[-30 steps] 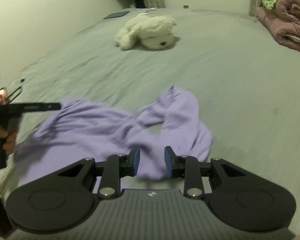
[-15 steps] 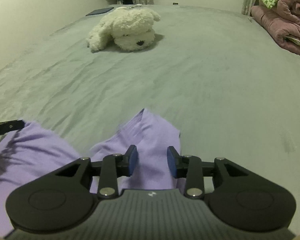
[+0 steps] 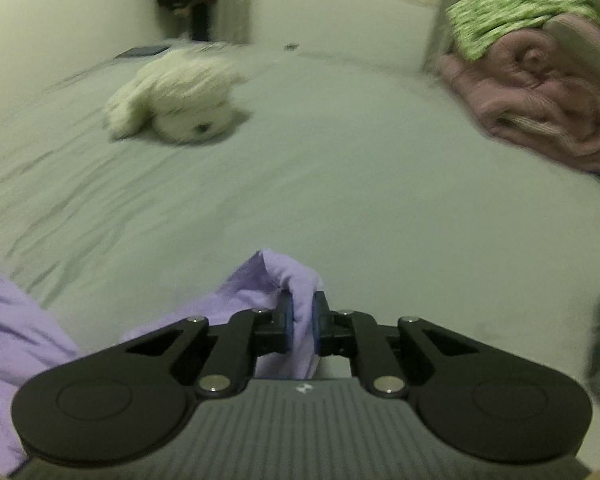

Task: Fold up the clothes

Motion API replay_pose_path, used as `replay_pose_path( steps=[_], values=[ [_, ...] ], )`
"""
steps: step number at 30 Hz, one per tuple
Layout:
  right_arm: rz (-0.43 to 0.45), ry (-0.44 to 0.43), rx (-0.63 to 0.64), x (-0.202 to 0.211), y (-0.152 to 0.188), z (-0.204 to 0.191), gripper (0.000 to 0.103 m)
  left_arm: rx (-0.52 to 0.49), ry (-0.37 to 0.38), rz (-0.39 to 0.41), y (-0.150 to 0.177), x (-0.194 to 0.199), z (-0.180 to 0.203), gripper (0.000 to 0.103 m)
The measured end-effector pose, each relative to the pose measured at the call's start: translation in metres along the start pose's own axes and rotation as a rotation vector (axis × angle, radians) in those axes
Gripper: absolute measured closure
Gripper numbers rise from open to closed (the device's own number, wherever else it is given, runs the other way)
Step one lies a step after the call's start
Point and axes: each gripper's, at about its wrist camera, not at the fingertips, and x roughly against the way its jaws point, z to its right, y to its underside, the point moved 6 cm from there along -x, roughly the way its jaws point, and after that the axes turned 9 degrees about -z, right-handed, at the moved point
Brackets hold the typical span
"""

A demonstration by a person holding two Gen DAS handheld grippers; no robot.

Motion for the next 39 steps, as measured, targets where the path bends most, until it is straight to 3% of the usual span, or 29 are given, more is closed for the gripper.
replay_pose_path(
  steps=[8,13,24,29,35,37,39],
  values=[
    [0.107,0.162,-0.08,0.048,-0.008,0.062,0.092,0.051,-0.008,0.036,-0.006,0.006,-0.008,0.101],
    [0.081,0.199,-0.154,0.05,0.001,0.09,0.093,0.071,0.004,0.069,-0.008,0.01,-0.01,0.101],
    [-0.103,0.12,-0.205,-0.002,0.0,0.087,0.092,0.098,-0.031,0.143,-0.015,0.015,-0.015,0.101],
    [-0.128,0.041,-0.26,-0.029,-0.018,0.084,0.09,0.121,-0.067,0.171,-0.017,0.016,-0.021,0.101],
    [-0.143,0.005,-0.288,-0.034,-0.028,0.086,0.08,0.097,-0.094,0.156,-0.015,0.012,-0.02,0.101],
    [-0.137,0.003,-0.278,-0.029,-0.024,0.087,0.066,0.093,-0.094,0.145,-0.014,0.012,-0.021,0.101],
    [-0.14,-0.005,-0.273,-0.026,-0.02,0.089,0.065,0.091,-0.086,0.129,-0.014,0.011,-0.02,0.101]
  ],
)
